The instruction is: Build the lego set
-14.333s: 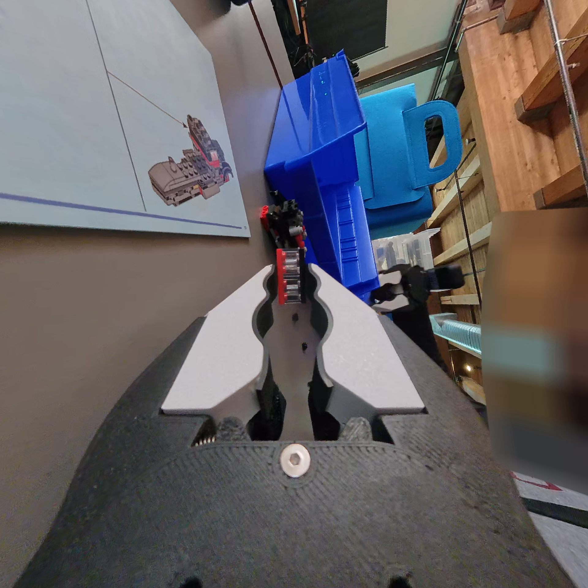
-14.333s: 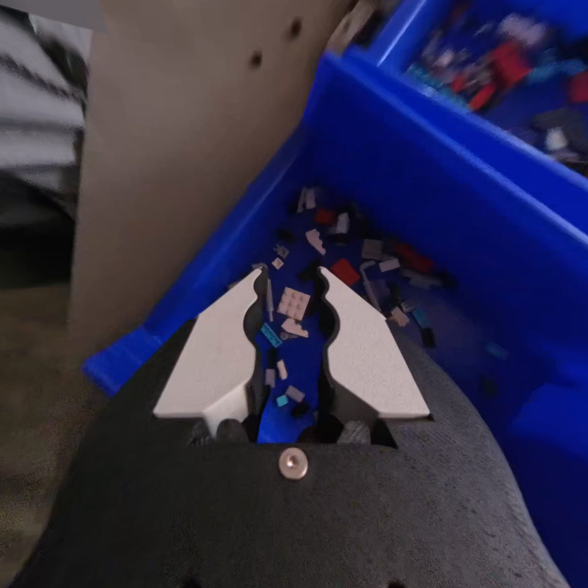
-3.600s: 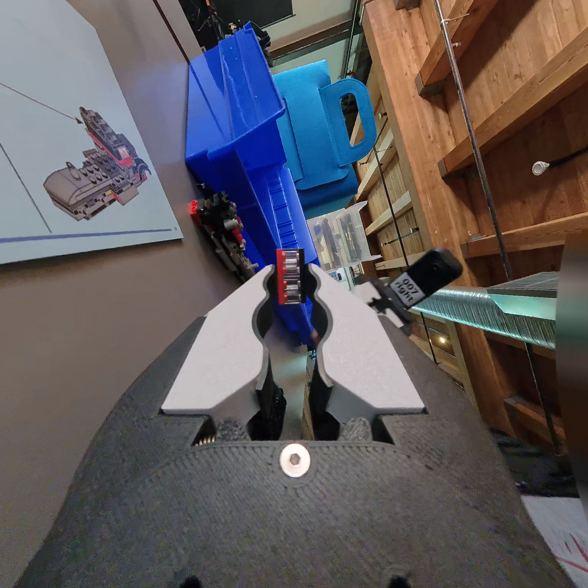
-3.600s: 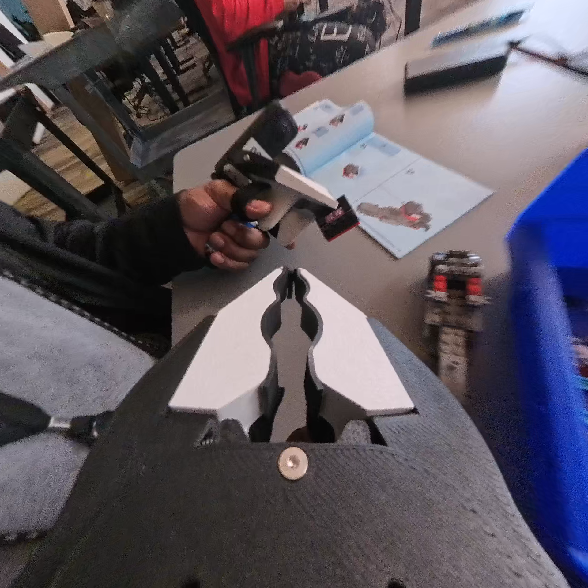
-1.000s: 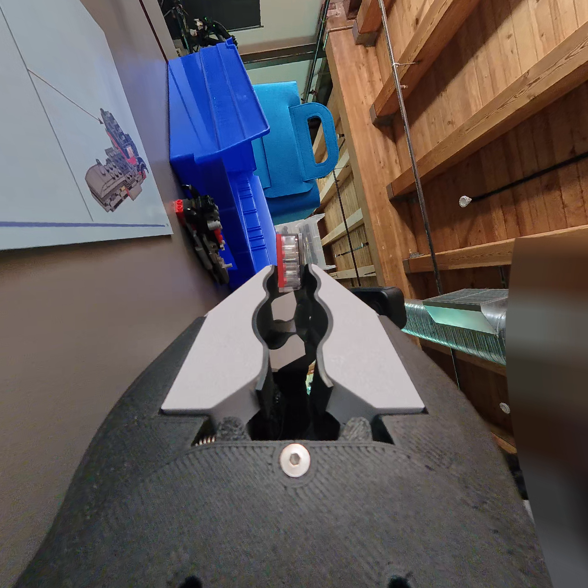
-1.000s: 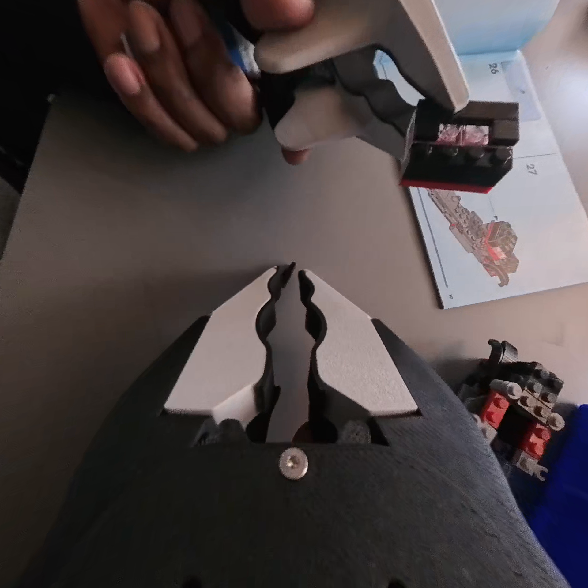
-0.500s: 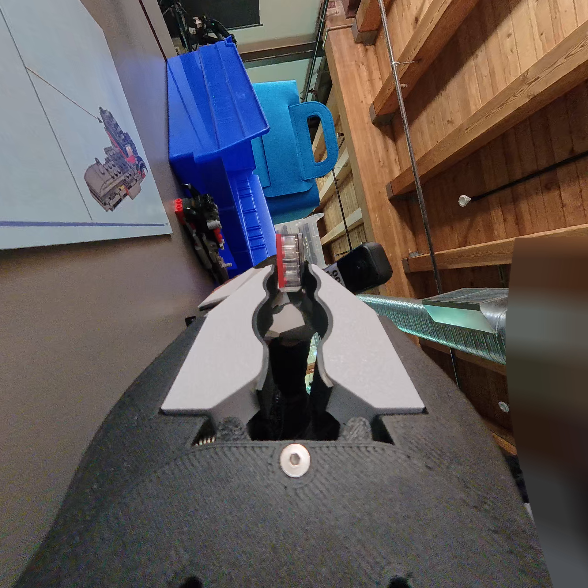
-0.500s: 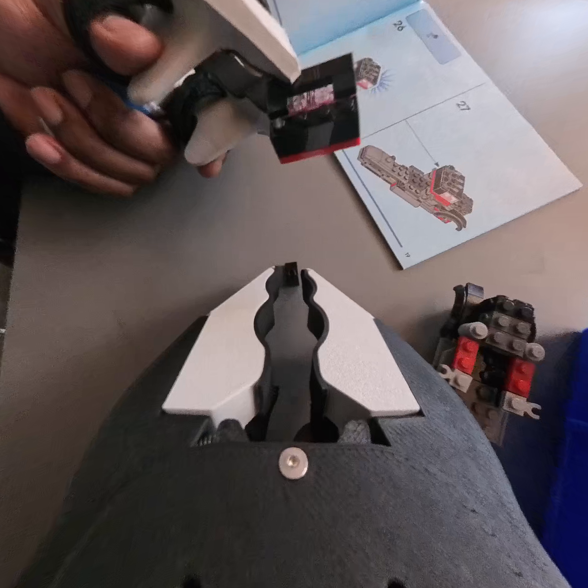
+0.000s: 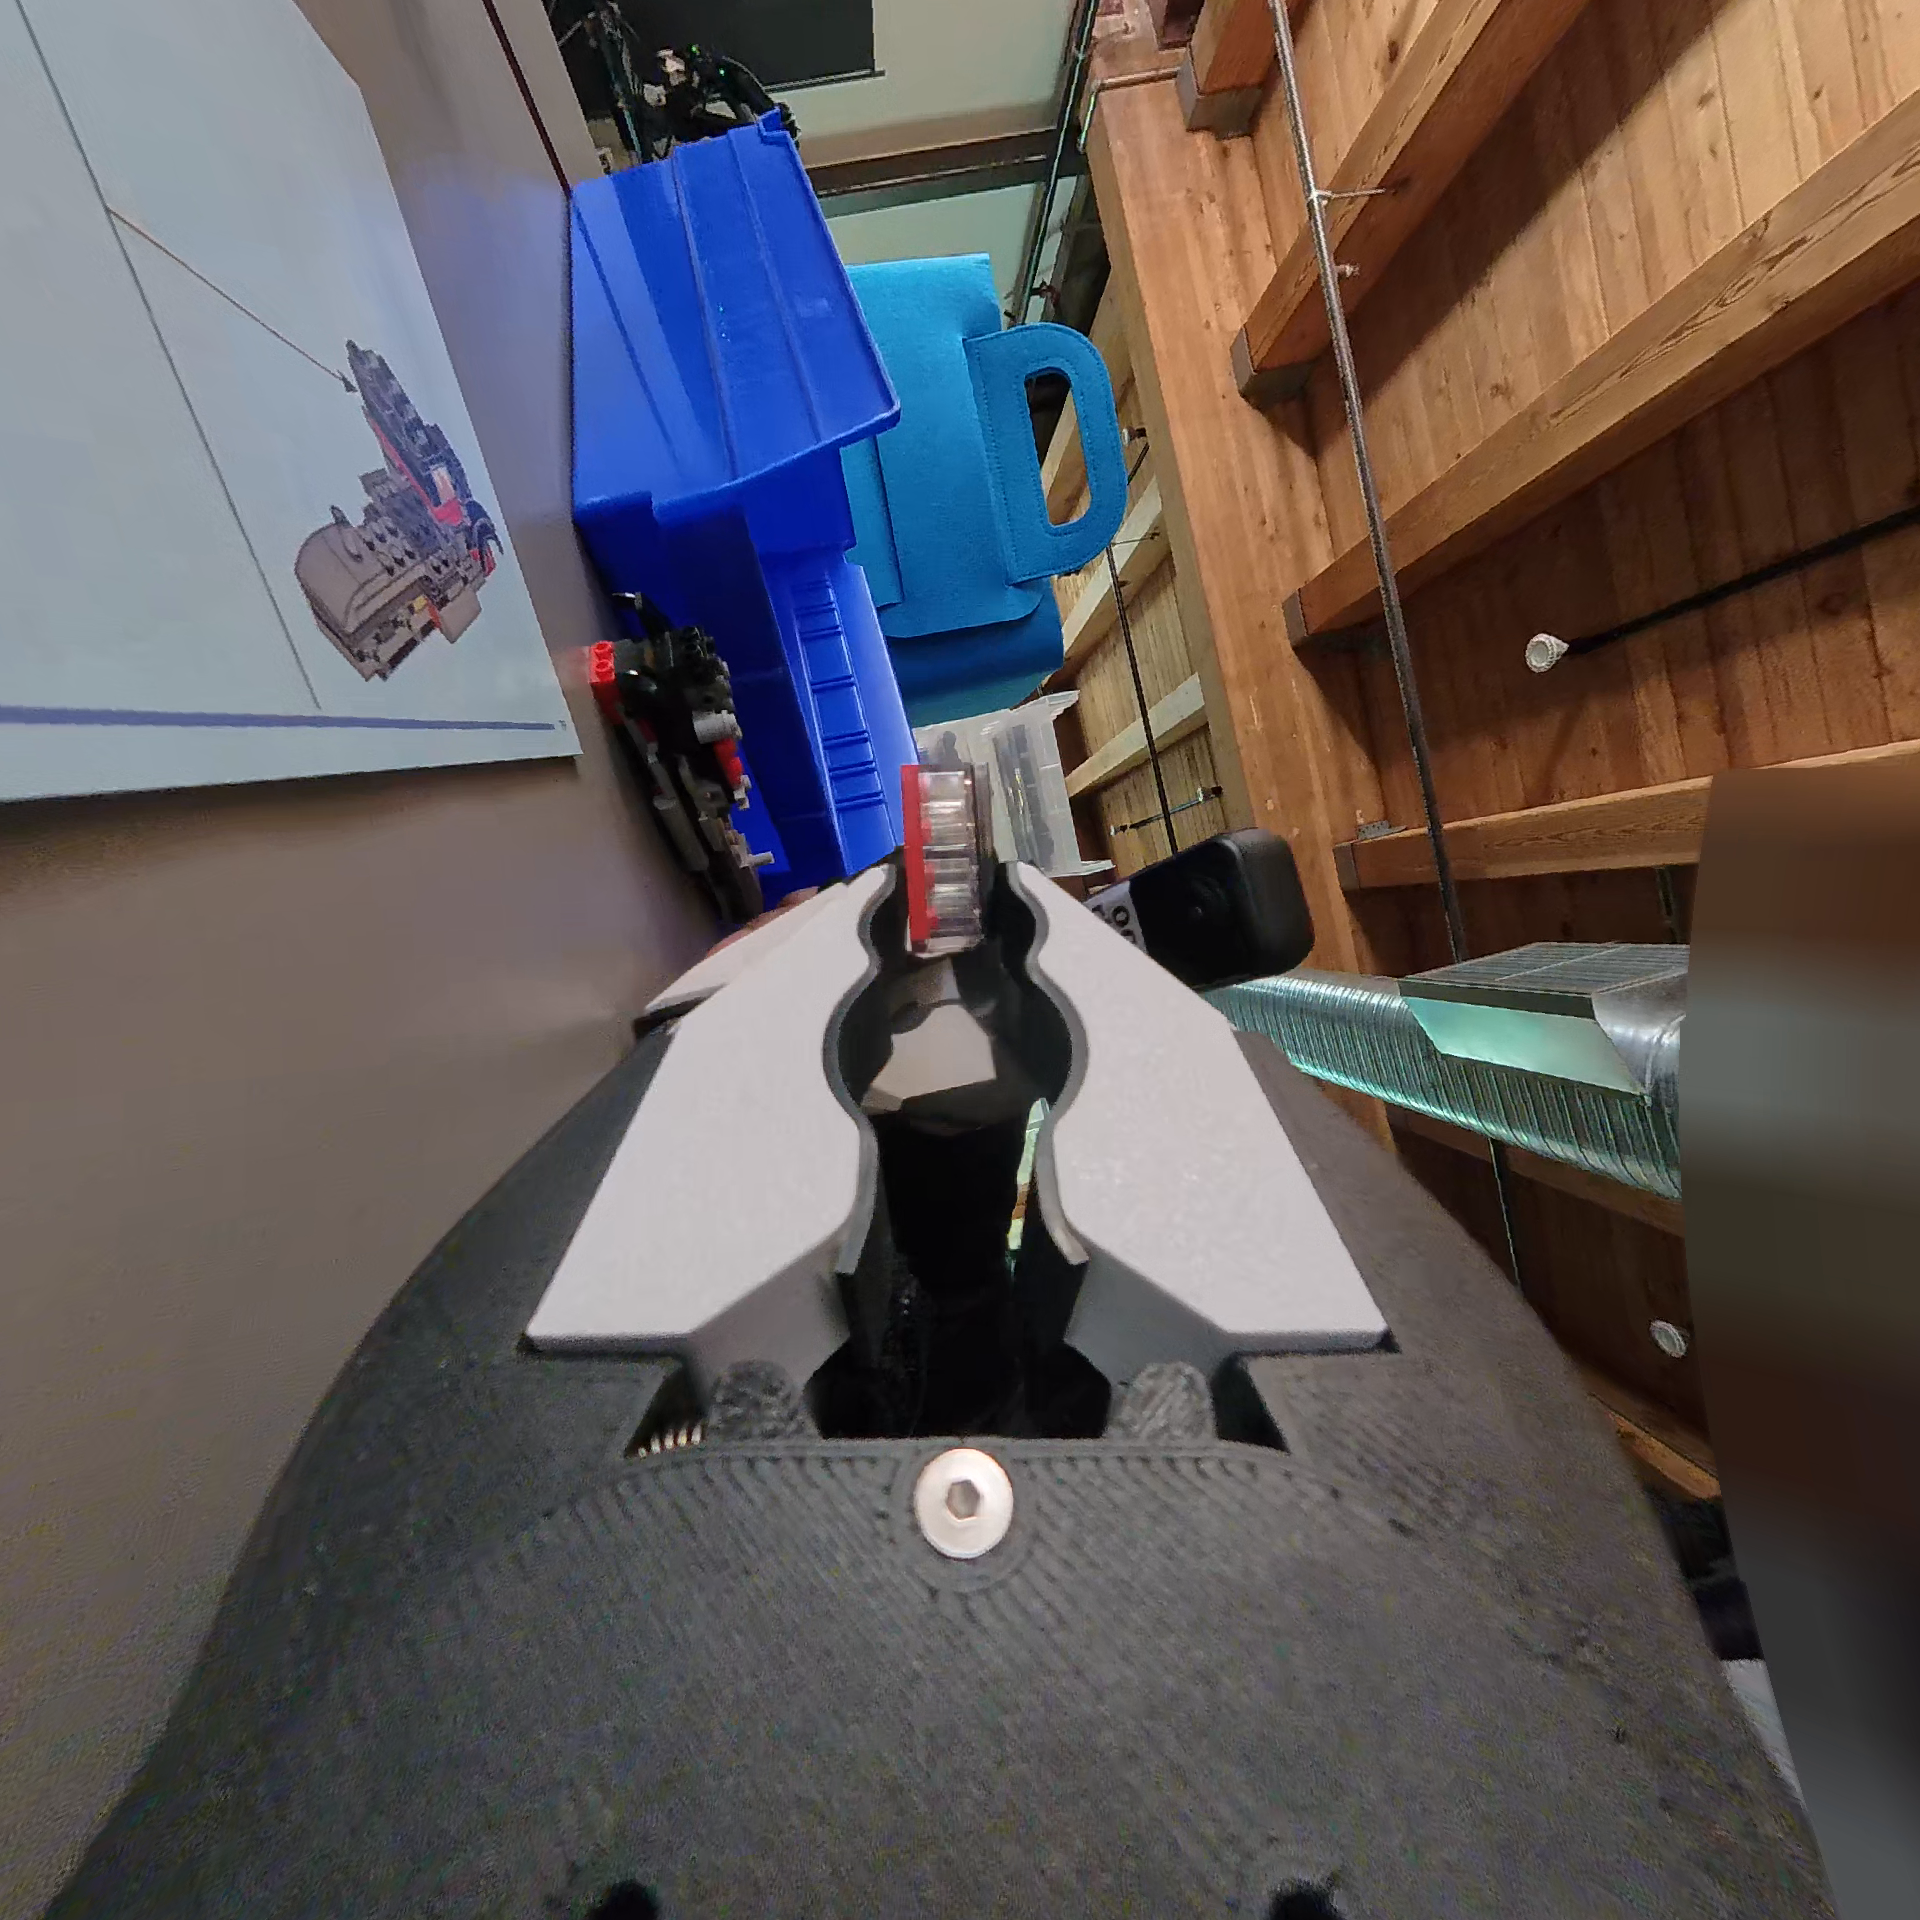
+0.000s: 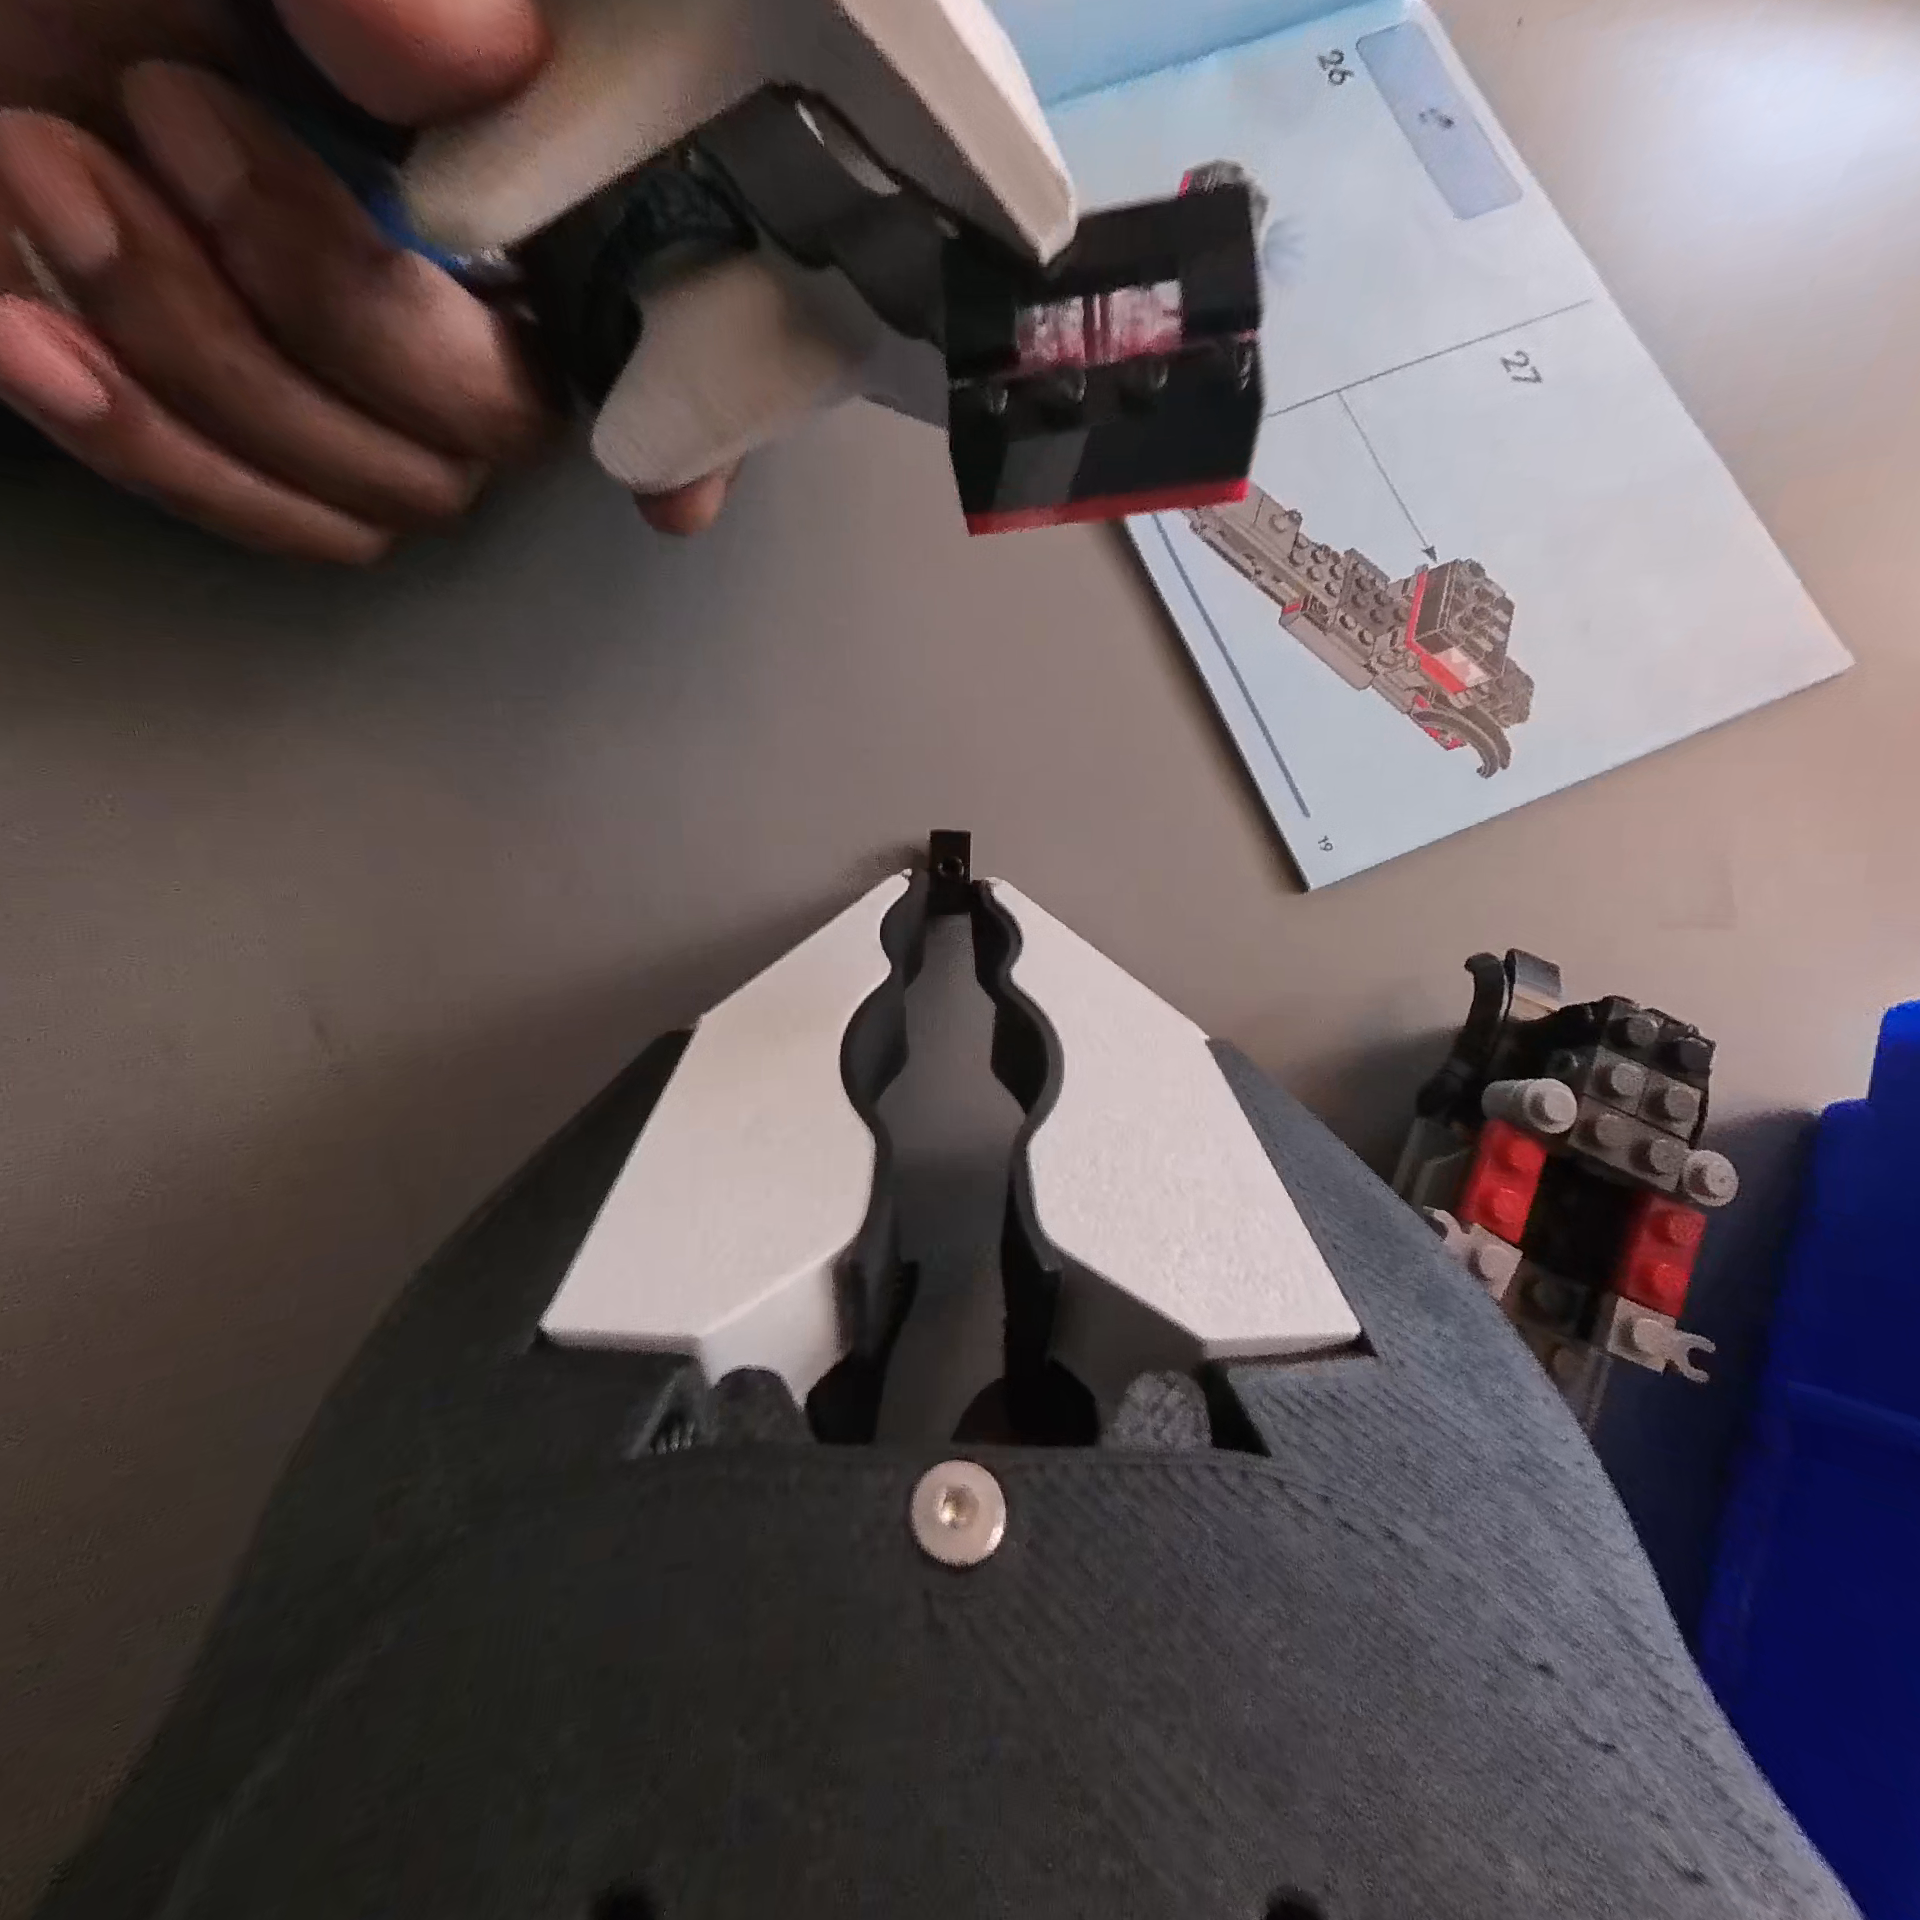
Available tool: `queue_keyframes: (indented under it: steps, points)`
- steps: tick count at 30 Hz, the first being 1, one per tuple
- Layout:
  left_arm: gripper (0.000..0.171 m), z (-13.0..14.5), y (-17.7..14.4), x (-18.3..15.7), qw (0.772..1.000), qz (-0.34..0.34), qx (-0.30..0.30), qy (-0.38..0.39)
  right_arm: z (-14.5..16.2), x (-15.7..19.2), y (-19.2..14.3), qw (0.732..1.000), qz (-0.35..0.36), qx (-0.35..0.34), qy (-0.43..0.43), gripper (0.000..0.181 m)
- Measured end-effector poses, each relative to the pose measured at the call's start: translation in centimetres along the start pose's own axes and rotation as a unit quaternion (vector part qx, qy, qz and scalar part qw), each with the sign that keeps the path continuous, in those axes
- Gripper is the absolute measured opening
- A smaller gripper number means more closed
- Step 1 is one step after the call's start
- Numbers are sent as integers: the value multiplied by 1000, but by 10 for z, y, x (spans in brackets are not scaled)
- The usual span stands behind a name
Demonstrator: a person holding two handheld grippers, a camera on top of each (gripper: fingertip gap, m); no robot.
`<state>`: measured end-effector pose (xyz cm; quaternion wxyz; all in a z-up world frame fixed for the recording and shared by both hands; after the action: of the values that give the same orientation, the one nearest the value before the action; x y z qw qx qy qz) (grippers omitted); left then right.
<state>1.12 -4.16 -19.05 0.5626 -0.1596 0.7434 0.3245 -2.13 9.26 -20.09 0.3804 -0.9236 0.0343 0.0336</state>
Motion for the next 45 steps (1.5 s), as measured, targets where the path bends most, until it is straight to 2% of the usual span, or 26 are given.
queue_keyframes:
  steps: [6,9,16,25,36,45]
  points:
    - [17,3,-4,0,1000,-12,-3,-5,-30,-10,-33,993,-5,-109,41,9]
    - [17,3,-5,0,1000,-13,-5,-8,-47,-14,-47,990,4,-133,40,9]
    - [17,3,-5,0,1000,-9,-4,-11,-63,-16,-39,996,16,-87,5,9]
    - [17,3,-6,0,1000,-6,-5,-15,-70,-16,-30,997,20,-67,-18,9]
    - [17,3,-6,0,1000,-6,-8,-17,-70,-16,-29,997,28,-73,-17,12]
    - [17,1,-8,0,1000,4,-15,-23,-68,-16,-34,994,40,-97,25,24]
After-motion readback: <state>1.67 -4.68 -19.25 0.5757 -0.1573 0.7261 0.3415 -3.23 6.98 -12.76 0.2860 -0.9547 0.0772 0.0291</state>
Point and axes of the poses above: each gripper's, where its closed fingertips meet, y out along the fingers, z out of its underside, x = y × z across the jaws, the point moved 7 cm from there along -y, back along the fingers, and after that the axes turned 6 degrees about z, right-handed, at the moved point
